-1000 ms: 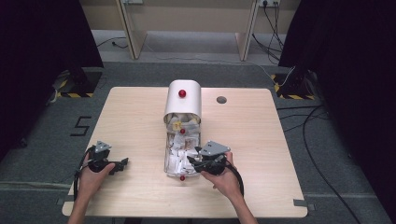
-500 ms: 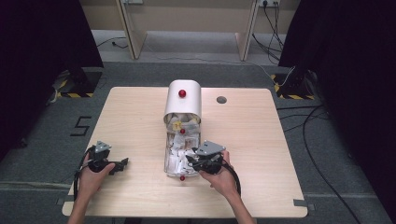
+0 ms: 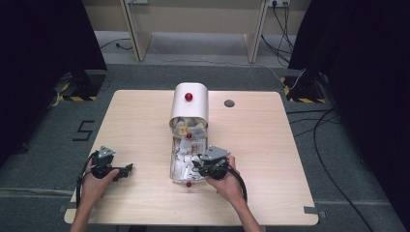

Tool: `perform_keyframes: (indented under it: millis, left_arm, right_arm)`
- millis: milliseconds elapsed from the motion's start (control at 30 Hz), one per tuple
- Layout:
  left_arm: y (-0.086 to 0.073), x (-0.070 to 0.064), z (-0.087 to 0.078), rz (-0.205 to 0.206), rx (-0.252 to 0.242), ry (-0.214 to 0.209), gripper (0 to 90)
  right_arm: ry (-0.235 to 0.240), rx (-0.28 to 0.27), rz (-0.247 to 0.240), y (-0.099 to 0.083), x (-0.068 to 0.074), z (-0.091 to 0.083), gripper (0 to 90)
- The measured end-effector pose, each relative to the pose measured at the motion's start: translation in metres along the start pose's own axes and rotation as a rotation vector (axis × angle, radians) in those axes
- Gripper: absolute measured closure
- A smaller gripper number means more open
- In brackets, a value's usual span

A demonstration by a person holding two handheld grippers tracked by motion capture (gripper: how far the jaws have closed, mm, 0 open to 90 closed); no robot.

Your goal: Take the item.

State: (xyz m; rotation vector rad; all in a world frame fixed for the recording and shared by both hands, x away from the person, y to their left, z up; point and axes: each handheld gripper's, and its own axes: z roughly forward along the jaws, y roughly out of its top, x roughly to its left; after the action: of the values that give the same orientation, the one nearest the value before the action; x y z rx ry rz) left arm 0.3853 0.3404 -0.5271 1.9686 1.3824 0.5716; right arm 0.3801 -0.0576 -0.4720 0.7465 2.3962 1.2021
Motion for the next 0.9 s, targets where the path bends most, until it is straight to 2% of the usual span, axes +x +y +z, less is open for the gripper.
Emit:
perform_keyframes:
  millis: [133, 233, 367, 700, 900]
  left_arm:
    - [0.000, 0.000, 0.000, 0.000, 0.000, 0.000, 0.0]
    - [0.000, 0.000, 0.000, 0.000, 0.000, -0.001, 0.0]
    - [0.000, 0.000, 0.000, 0.000, 0.000, -0.001, 0.0]
    - [0.000, 0.000, 0.000, 0.000, 0.000, -0.001, 0.0]
    - [0.000, 0.000, 0.000, 0.000, 0.000, -0.001, 0.0]
  right_arm:
    - [0.016, 0.021, -0.014, -0.001, 0.004, 0.002, 74.9]
    - [0.006, 0.022, -0.025, 0.000, 0.005, 0.001, 81.0]
    - [0.000, -0.009, -0.025, 0.002, 0.006, -0.005, 85.3]
    - [0.007, -0.061, -0.008, 0.005, 0.006, -0.012, 87.1]
    - [0.004, -0.086, -0.024, 0.010, 0.008, -0.019, 87.7]
